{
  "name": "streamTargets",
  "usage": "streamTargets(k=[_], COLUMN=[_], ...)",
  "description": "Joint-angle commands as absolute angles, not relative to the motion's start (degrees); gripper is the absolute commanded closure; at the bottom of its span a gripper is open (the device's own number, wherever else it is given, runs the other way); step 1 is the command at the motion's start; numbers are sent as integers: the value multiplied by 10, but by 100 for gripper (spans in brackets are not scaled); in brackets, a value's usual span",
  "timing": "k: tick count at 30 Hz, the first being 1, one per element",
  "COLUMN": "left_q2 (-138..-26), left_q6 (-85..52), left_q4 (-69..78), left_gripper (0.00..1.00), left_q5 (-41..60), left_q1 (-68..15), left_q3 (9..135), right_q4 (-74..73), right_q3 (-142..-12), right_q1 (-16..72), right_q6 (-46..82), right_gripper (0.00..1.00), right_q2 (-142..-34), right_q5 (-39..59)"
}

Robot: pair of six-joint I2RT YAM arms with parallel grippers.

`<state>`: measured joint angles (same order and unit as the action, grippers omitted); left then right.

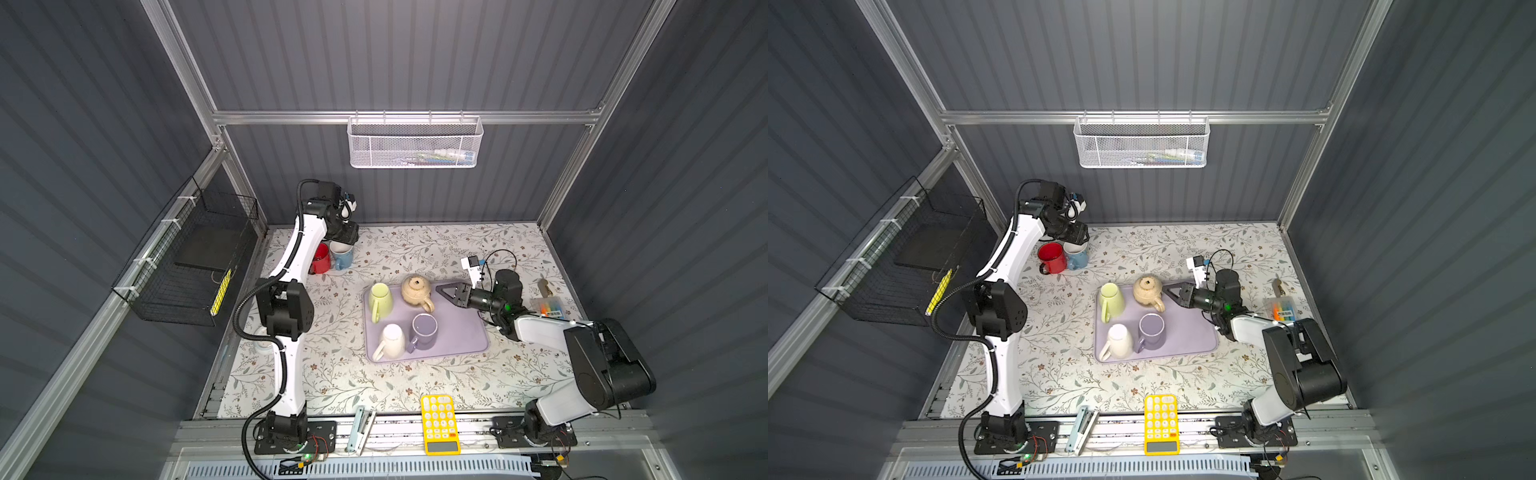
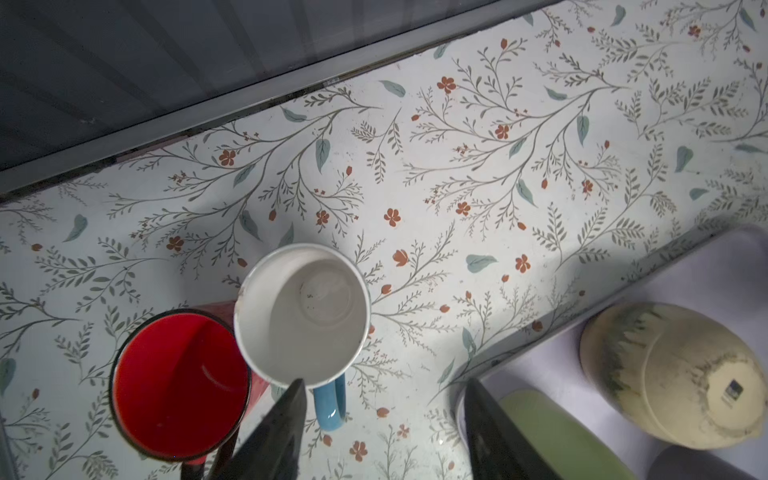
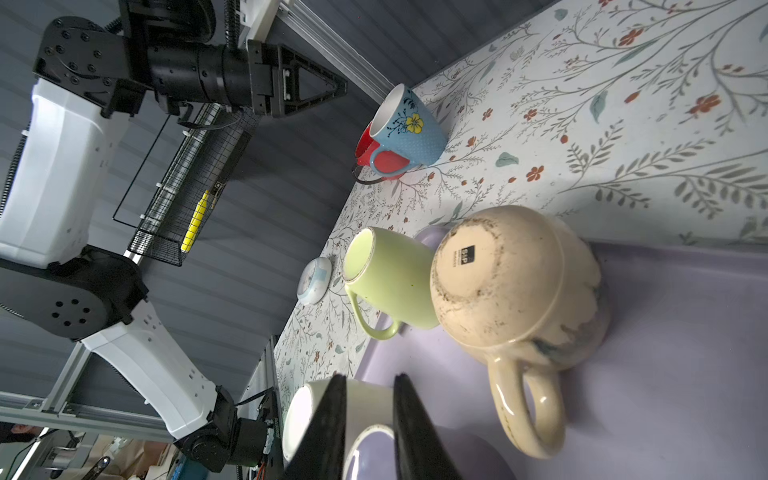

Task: Turn the mug right side up
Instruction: 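Raise the left gripper and move it over the upside-down white mug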

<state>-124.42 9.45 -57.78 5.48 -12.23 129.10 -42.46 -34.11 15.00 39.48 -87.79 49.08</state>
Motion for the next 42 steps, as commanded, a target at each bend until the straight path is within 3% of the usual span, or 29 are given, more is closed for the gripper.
streamTargets(k=[1,16,28,42], left_q2=[-1182,-868,-637,-644], left_q6=[105,86,84,112], left_q4=[-561,-446,-410,-422], left_gripper=[36,35,35,37], left_q5=[26,12,101,74], left_q1=[-137,-209,-253,-376], left_q3=[1249,907,650,543], right_q4=[-367,-123,-79,-69], right_q3=[-364,-425,-451,-455], right_q1=[152,152,152,152], right_q6=[354,229,206,201], right_gripper=[77,75,74,74], right_q2=[-853,-792,-793,-812], right_q5=[478,399,393,380])
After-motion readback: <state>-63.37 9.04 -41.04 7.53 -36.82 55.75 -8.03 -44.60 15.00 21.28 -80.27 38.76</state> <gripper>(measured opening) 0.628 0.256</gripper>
